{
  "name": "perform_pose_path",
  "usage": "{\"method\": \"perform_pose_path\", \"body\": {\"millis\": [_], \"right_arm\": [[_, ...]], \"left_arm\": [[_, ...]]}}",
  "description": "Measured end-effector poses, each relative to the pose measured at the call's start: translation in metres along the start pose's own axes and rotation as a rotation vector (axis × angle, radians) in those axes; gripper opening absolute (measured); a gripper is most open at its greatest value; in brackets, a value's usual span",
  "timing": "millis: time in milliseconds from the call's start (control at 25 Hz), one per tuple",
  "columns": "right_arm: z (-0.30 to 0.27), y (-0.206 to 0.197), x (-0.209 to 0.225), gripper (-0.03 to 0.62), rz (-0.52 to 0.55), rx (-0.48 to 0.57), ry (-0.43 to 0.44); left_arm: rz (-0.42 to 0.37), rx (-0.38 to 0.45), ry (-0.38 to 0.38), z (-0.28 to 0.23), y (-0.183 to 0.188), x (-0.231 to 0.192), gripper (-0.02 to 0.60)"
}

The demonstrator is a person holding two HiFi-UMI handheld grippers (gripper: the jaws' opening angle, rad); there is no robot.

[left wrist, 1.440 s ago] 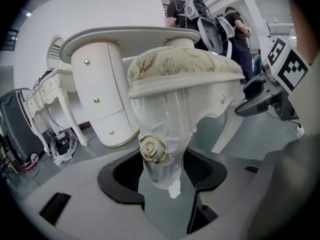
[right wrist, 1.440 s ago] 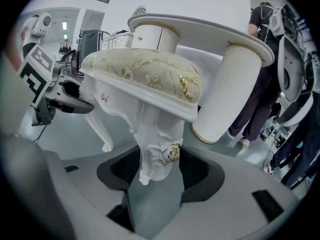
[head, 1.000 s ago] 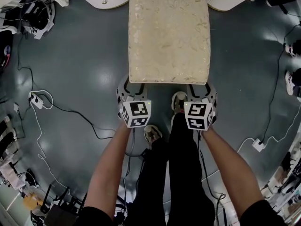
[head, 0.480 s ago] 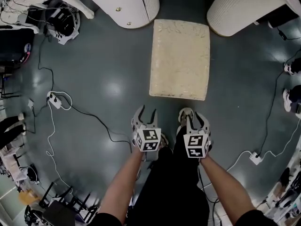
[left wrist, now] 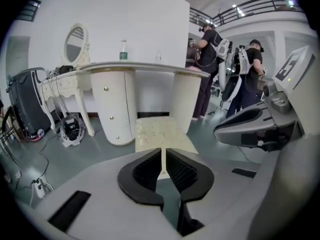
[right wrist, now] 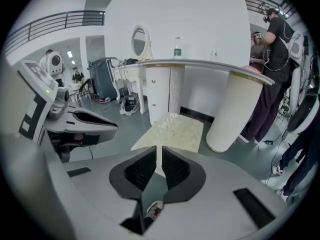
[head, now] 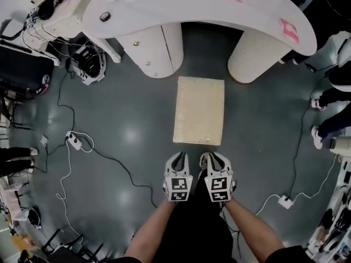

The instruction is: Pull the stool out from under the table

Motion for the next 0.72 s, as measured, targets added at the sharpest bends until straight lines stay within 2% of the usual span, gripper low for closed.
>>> {"method": "perform_pose_path", "body": {"millis": [80, 400, 600, 720], "right_arm": [[0.015, 0.024, 0.005, 0.026, -0.020, 0.008, 0.008], [0.059, 0.117, 0.022, 0.008, -0.052, 0.083, 0.066], [0.078, 0.176, 0.041, 0.008, 0.000, 0.149, 0.093], [0.097, 0.204, 0.054, 0.008, 0.021, 0.164, 0.094]], "left_arm": [[0.021, 0.011, 0.009, 0.014, 0.022, 0.001, 0.011], [0.039, 0.085, 0.007, 0.051, 0.115, -0.007, 0.007], [0.008, 0.145, 0.003, 0.058, 0.186, -0.006, 0.006], [0.024, 0.148, -0.003, 0.065, 0.220, 0.004, 0.006]]}}
Point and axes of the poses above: the fingertips, and each gripper's own axes: z backward along the fingers, x to its right, y out of its top, the point moved 9 cm from there along z, backward along the fingers, and after that the axes turned 3 degrees about x, right-handed, at the moved point
